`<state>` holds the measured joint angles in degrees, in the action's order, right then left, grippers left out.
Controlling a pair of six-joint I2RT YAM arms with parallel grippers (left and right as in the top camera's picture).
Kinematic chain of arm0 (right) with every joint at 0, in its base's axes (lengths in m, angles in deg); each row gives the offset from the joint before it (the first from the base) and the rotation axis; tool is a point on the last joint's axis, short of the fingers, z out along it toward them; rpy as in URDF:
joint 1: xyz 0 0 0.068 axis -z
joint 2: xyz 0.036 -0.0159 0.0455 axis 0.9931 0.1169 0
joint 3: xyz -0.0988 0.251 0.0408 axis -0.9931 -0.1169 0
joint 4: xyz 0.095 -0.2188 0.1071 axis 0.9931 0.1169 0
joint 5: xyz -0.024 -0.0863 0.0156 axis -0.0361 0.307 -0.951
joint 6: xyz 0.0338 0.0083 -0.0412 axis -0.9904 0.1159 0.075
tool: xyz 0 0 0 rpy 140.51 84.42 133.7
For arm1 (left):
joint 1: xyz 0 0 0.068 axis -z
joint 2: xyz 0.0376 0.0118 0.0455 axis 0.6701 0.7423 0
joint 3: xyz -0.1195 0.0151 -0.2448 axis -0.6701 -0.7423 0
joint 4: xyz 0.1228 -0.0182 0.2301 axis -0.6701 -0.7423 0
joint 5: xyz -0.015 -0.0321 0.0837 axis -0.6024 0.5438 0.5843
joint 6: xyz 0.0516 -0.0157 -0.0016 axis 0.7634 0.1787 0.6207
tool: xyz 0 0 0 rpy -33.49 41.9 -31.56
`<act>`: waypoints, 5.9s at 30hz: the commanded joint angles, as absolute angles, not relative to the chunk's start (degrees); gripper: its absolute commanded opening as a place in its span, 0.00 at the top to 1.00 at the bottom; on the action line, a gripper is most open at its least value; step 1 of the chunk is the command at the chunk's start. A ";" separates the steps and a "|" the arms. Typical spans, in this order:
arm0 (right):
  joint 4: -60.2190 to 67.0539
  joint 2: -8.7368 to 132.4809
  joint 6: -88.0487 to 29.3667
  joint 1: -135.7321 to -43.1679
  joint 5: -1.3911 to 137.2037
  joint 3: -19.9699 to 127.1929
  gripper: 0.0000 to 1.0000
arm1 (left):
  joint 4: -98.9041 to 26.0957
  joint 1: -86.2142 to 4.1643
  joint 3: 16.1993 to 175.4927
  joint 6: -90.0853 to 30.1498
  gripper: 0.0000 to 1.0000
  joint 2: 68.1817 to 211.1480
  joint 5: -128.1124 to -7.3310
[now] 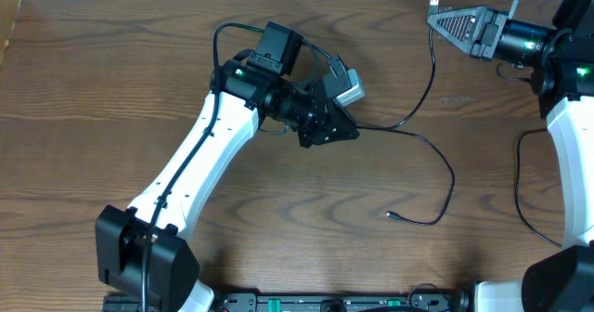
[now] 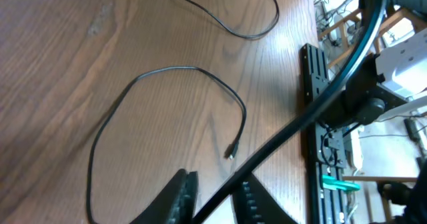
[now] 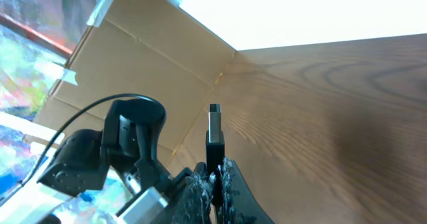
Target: Untangle cables
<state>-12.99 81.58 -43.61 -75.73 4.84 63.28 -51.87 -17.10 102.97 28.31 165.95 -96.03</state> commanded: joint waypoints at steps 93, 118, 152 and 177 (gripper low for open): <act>-0.72 78.78 -26.41 -88.87 33.56 67.83 0.99 | -31.96 -25.78 105.77 -67.44 0.30 152.35 -67.96; -16.37 87.76 -35.11 -62.45 57.03 81.47 0.99 | -46.95 -25.76 105.66 -53.30 0.27 152.68 -62.94; 12.70 104.96 -37.60 -56.28 51.52 81.47 0.01 | -47.34 -25.60 105.24 -48.38 0.27 153.75 -60.95; 46.77 68.07 -20.51 -81.24 73.01 81.47 0.01 | -56.17 -25.63 105.18 -43.03 0.02 153.75 -43.26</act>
